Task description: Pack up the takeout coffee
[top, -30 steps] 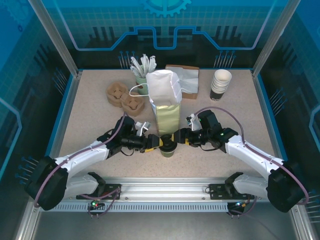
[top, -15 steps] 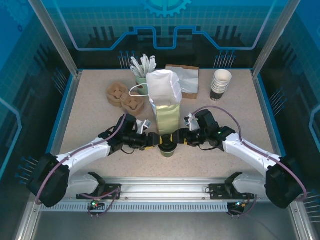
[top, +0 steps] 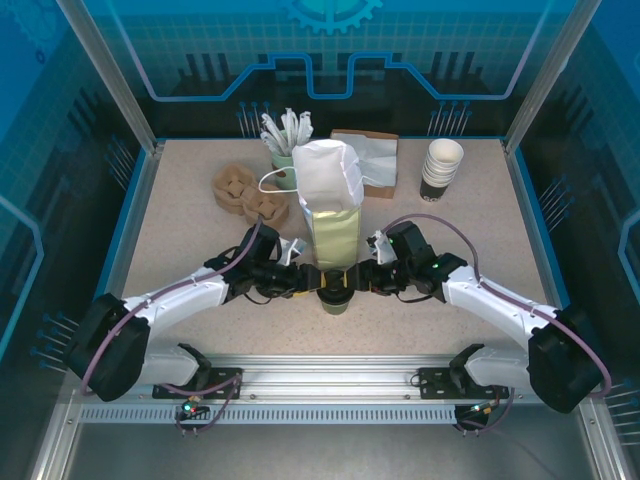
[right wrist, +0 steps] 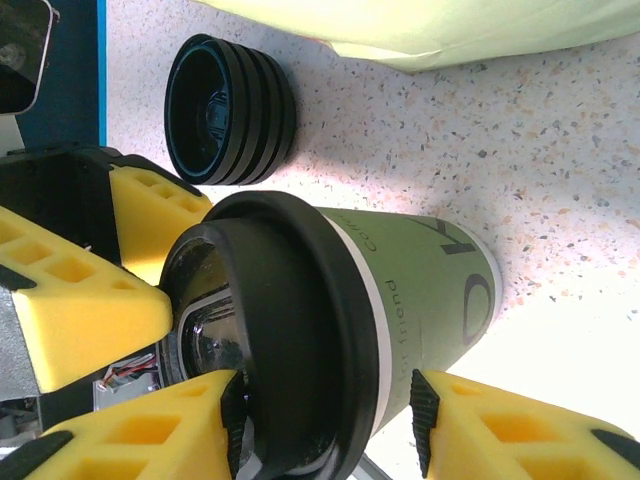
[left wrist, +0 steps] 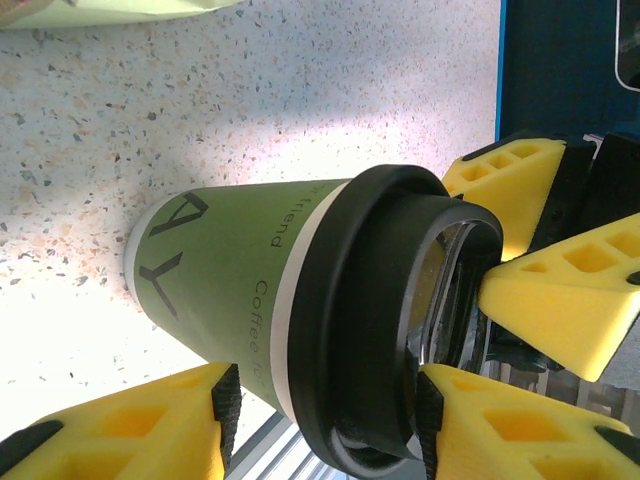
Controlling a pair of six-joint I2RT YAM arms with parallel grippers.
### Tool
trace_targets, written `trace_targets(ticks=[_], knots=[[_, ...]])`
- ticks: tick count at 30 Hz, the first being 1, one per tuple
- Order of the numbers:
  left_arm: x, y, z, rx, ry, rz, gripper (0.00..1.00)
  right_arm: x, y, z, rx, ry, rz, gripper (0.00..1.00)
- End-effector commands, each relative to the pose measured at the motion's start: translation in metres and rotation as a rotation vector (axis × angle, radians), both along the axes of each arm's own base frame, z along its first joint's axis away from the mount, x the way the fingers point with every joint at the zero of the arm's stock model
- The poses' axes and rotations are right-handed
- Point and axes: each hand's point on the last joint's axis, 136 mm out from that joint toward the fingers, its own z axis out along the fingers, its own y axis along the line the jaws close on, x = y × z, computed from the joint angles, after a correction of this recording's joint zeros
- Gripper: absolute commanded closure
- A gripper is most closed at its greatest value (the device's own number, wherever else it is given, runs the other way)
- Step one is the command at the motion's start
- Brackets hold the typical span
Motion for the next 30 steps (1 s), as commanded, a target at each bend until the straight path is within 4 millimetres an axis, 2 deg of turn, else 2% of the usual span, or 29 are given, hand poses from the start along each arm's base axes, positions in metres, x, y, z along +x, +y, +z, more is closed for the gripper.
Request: trace_targets(ticks=[1, 9, 13, 25, 30], knots=[[-0.001, 0.002, -0.005, 0.040, -0.003, -0.013, 0.49, -0.008, -0.004, -0.008, -0.032, 0.005, 0.011, 0.52], [-0.002, 0.003, -0.009, 0.045, 0.005, -0.014, 0.49, -0.010, -0.006, -0.011, -0.043, 0.009, 0.012, 0.52], [-0.004, 0.004, -0.011, 0.052, 0.008, -0.019, 0.49, -0.011, -0.011, -0.018, -0.083, 0.015, -0.004, 0.57], [-0.013, 0.012, -0.036, 0.095, 0.048, -0.015, 0.51, -0.016, -0.012, -0.035, -0.129, 0.035, -0.001, 0.58], [-0.016, 0.014, -0.043, 0.104, 0.057, -0.018, 0.51, -0.017, -0.020, -0.044, -0.168, 0.049, -0.030, 0.60]])
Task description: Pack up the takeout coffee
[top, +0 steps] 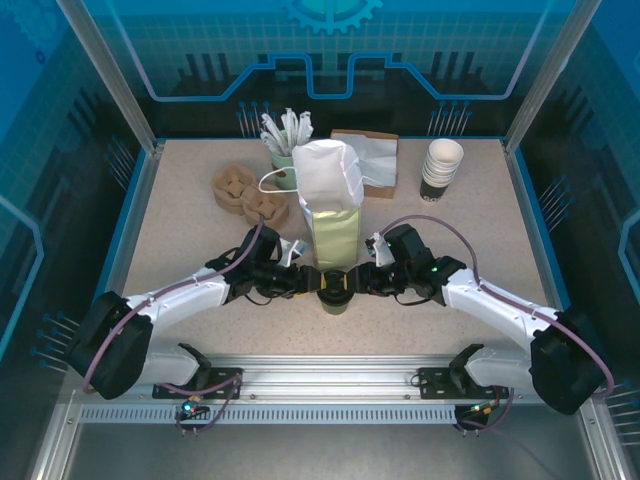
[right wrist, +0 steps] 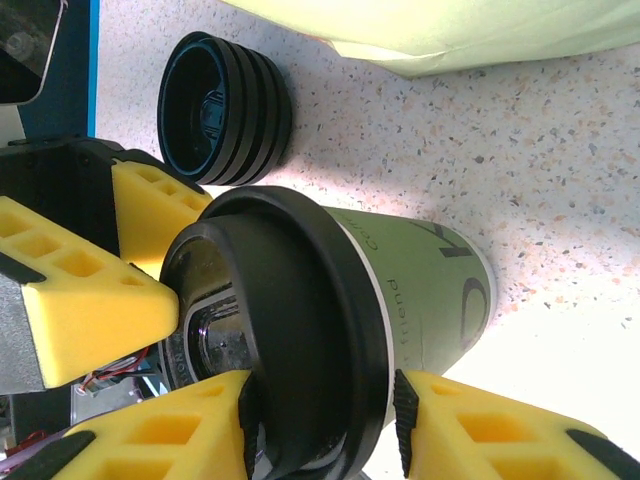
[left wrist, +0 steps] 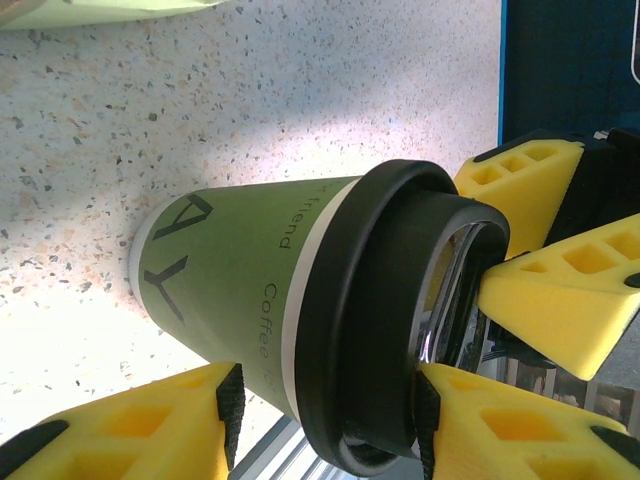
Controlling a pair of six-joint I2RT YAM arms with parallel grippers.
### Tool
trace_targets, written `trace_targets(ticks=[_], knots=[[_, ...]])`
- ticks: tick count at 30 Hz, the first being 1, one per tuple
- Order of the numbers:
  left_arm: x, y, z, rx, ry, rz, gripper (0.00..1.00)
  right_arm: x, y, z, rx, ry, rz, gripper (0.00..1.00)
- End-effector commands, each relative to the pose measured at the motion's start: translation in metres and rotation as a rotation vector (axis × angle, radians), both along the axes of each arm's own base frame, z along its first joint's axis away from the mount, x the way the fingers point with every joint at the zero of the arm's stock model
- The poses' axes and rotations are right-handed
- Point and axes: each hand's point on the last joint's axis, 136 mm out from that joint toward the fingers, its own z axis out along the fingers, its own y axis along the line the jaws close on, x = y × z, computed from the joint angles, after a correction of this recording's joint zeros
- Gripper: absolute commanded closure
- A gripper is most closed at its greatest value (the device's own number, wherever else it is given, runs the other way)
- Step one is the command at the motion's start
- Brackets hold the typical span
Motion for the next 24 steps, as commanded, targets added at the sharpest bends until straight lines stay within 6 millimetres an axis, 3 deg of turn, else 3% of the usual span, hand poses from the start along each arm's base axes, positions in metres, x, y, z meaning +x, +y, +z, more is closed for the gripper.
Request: trace_targets(ticks=[1, 24], knots=[[-0.016, 0.015, -0.038, 0.106, 0.075, -0.005, 0.51, -0.016, -0.023, -0.043, -0.148, 0.095, -0.045, 0.60], [-0.019, 0.016, -0.043, 0.108, 0.080, -0.008, 0.51, -0.018, -0.038, -0.067, -0.160, 0.204, -0.166, 0.64]])
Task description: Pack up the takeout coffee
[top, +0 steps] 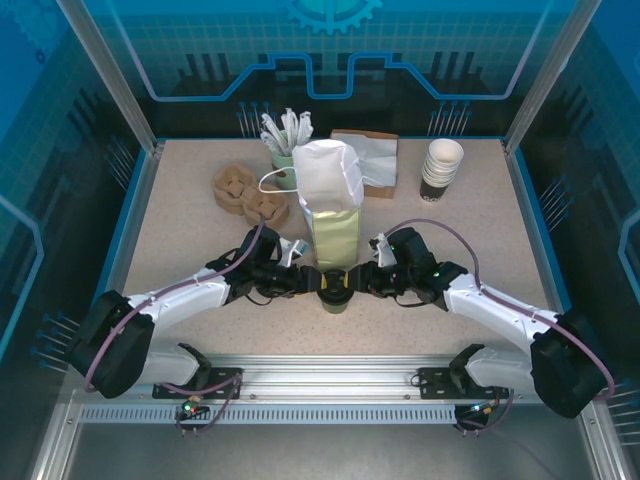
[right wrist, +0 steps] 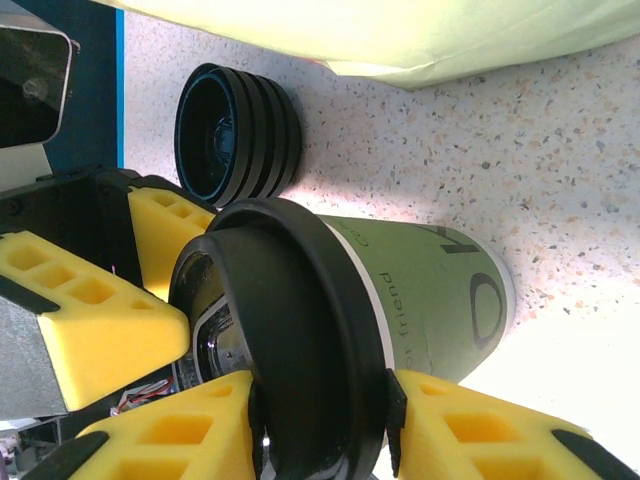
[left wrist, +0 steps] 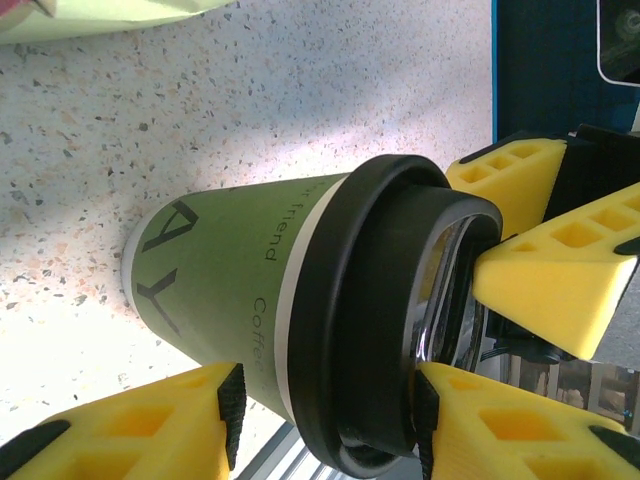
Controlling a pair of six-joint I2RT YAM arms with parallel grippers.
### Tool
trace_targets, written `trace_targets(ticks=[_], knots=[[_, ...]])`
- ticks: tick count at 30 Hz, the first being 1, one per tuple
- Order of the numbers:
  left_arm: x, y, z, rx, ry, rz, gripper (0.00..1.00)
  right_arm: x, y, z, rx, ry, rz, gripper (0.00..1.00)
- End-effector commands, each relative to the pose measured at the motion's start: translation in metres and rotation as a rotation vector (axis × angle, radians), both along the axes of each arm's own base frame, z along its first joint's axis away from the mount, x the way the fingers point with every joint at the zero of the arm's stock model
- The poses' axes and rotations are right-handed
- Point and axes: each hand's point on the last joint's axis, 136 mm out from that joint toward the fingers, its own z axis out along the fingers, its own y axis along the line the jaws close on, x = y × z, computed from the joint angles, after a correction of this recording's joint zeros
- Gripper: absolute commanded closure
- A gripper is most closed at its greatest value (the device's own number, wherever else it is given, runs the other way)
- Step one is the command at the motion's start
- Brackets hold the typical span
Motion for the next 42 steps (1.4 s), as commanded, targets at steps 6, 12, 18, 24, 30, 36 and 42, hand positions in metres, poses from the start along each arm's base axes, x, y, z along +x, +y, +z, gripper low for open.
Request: trace_targets(ticks=[6, 12, 18, 24, 30, 36, 42], knots=[[-0.018, 0.011, -0.027, 0.064, 0.079, 0.001, 0.51, -0.019, -0.030, -0.049, -0.175, 0.153, -0.052, 0.58], [-0.010, 0.006, 0.000, 0.019, 0.015, 0.004, 0.48, -0.010, -0.019, -0.019, -0.145, 0.101, -0.022, 0.50], [0.000, -0.001, 0.026, -0.017, -0.044, -0.004, 0.42, -0.001, -0.015, -0.007, -0.145, 0.080, -0.011, 0.45], [0.004, -0.001, 0.050, -0.024, -0.095, -0.010, 0.39, -0.001, -0.012, -0.004, -0.131, 0.081, -0.003, 0.39], [0.004, 0.005, 0.064, 0.009, -0.128, -0.003, 0.38, -0.001, -0.010, 0.007, -0.115, 0.065, 0.002, 0.35], [-0.001, 0.022, 0.080, 0.055, -0.187, 0.028, 0.36, -0.008, -0.013, 0.008, -0.112, 0.065, 0.004, 0.31], [-0.009, 0.039, 0.083, 0.082, -0.206, 0.051, 0.34, -0.014, -0.013, 0.002, -0.098, 0.073, 0.009, 0.30]])
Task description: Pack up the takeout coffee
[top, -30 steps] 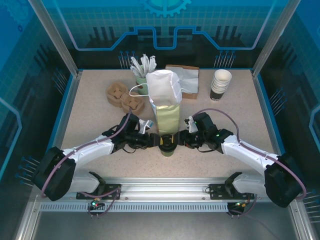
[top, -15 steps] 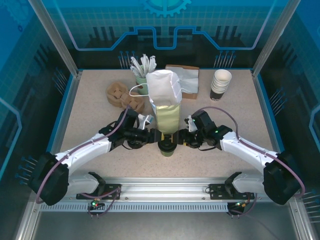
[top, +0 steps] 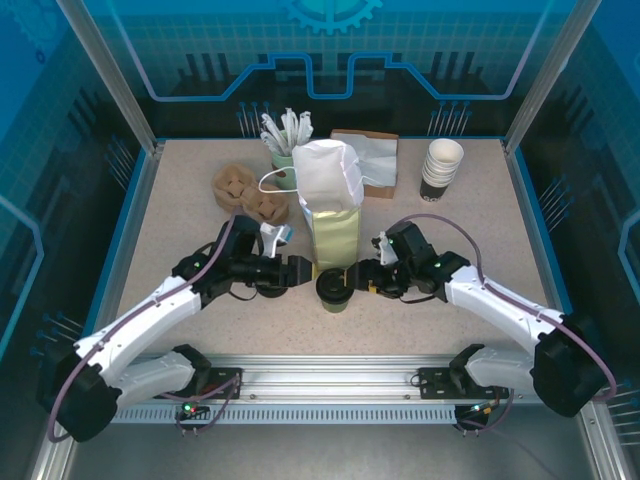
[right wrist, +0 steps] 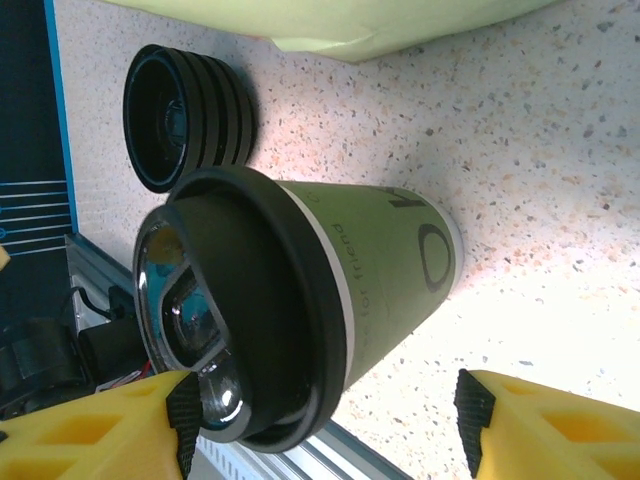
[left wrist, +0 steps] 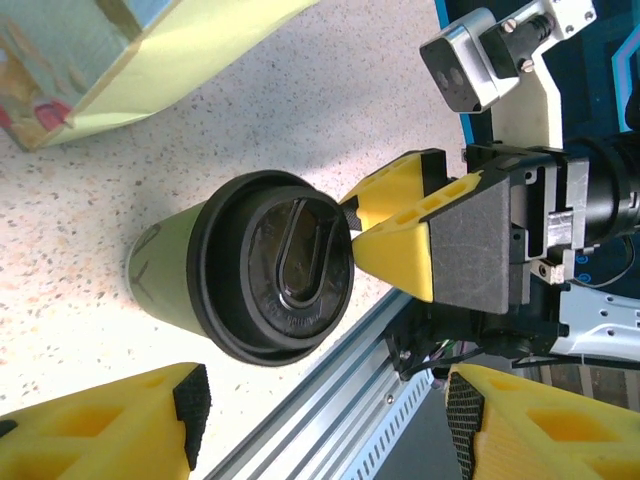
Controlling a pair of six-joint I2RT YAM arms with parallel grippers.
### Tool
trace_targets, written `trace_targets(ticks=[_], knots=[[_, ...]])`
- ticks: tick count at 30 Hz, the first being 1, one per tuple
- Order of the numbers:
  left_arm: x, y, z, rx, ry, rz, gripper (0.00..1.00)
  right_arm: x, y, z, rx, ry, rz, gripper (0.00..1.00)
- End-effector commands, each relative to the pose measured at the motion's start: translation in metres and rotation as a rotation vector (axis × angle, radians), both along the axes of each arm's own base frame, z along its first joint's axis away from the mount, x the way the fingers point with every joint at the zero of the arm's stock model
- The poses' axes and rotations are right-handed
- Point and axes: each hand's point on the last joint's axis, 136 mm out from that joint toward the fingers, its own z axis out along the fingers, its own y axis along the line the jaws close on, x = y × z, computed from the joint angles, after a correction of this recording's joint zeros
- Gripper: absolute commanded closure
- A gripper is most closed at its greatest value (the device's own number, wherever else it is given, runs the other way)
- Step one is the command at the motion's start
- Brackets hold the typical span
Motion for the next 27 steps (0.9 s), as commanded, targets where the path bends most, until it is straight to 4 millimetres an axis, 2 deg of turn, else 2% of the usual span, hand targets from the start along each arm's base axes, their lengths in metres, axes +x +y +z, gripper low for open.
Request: trace_targets(ticks=[1, 11, 27], knots=[[-0.004, 0.014, 0.000, 0.046, -0.009, 0.016, 0.34, -0.008, -0.001, -0.006, 0.000, 0.013, 0.013, 0.30], [-0.004, 0.024, 0.002, 0.055, -0.025, 0.047, 0.33, -0.009, 0.009, -0.009, 0.027, 0.003, 0.039, 0.31], [-0.005, 0.027, -0.003, 0.067, -0.012, 0.054, 0.32, -0.002, 0.053, -0.012, 0.095, -0.014, 0.112, 0.43]])
